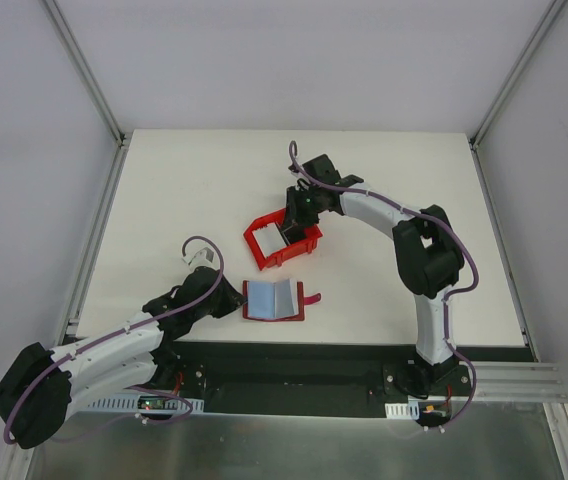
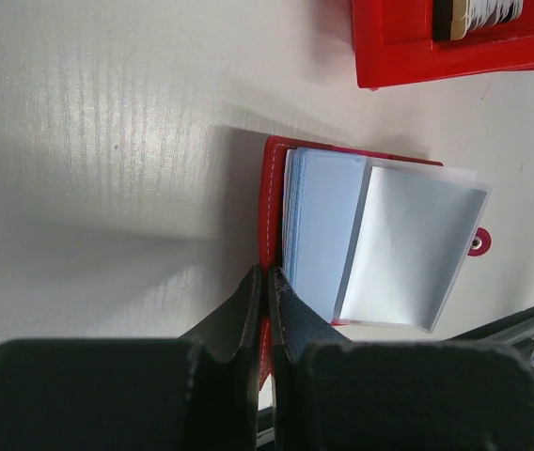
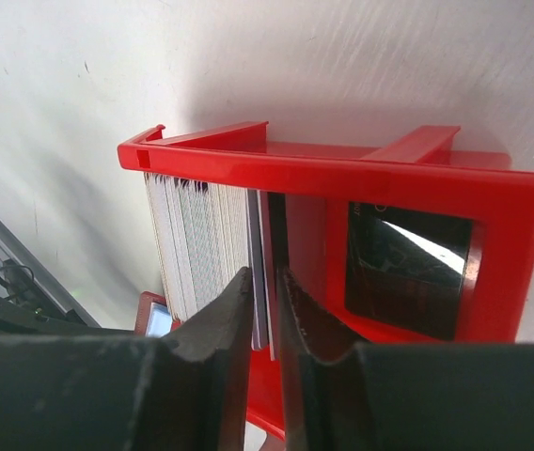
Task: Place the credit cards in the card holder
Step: Pick up the credit card from the storage box.
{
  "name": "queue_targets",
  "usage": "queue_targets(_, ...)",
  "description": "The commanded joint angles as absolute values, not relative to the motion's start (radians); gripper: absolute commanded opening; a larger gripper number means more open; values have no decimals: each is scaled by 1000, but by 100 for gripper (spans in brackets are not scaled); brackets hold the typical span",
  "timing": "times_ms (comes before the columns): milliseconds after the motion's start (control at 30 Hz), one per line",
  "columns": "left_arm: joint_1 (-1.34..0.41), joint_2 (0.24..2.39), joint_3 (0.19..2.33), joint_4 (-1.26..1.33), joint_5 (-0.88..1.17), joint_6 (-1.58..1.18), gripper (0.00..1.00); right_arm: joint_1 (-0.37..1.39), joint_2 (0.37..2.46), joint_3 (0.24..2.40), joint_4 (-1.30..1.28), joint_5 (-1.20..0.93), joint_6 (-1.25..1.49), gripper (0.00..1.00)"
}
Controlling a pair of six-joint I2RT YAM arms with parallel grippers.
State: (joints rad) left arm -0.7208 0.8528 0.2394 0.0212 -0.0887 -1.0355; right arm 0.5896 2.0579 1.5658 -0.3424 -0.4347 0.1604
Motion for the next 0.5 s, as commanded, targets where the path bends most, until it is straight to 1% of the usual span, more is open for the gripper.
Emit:
queue_targets(0, -729, 859, 275, 23, -106, -1032, 0, 592, 1991, 1565, -330, -446, 167, 18)
queue_targets(167, -727, 856, 275, 23, -106, -1031, 0, 592, 2014, 1566, -330, -451, 176, 21)
queue_targets(200, -729, 854, 272, 23, -106, -1031, 0, 592, 2014, 1565, -327, -445, 178, 23)
queue_targets(267, -727, 853, 272, 23, -109, -1031, 0, 592, 2011, 1562, -319, -446, 181, 31)
queue_targets(367, -727, 850, 271, 23, -109, -1031, 0, 592, 2014, 1571, -316, -446, 184, 46)
queue_targets(433, -727, 854, 273, 23, -109, -1028, 0, 592, 2023, 1581, -319, -449, 183, 54)
queue_targets(467, -727, 854, 275, 23, -109, -1028, 0, 592, 2031, 1588, -321, -454, 183, 55)
